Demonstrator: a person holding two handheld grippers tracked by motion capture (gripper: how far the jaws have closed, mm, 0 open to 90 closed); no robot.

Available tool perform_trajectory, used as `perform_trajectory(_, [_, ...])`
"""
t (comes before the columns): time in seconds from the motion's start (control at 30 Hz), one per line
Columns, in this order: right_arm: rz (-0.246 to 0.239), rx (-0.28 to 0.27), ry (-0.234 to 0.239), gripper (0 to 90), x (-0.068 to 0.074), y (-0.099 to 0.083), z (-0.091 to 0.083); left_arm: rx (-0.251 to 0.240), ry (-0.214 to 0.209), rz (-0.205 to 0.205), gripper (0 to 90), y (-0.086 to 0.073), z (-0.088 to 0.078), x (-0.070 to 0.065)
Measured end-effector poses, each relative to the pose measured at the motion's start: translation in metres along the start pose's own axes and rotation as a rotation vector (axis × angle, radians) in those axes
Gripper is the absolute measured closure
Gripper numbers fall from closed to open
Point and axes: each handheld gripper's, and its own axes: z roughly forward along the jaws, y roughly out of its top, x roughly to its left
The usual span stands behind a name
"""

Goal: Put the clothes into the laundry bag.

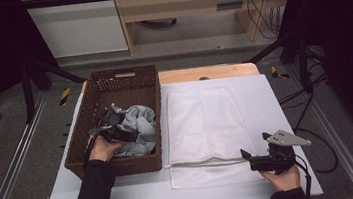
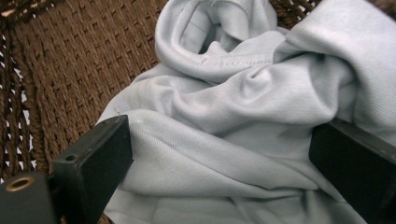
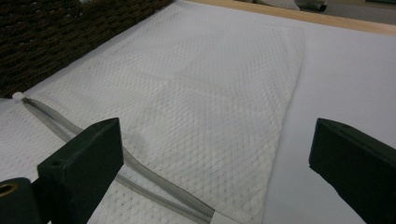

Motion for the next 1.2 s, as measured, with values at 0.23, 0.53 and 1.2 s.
perform_trajectory(0.23, [0.005,0.012,-0.004,3.4,-0.001,-0.001,0.002,0.085,-0.030,-0.017,4.0,-0.003,0.012,0.003])
perform_trajectory(0.53, [0.016,0.023,-0.007,3.4,-0.004,-0.002,0.002,0.195,-0.125,-0.051,19.9,-0.005,0.024,0.003])
perform_trajectory(1.2, [0.035,0.004,-0.005,5.2,-0.011,-0.001,-0.007,-0.003,-0.107,-0.078,72.1,0.002,-0.007,0.005])
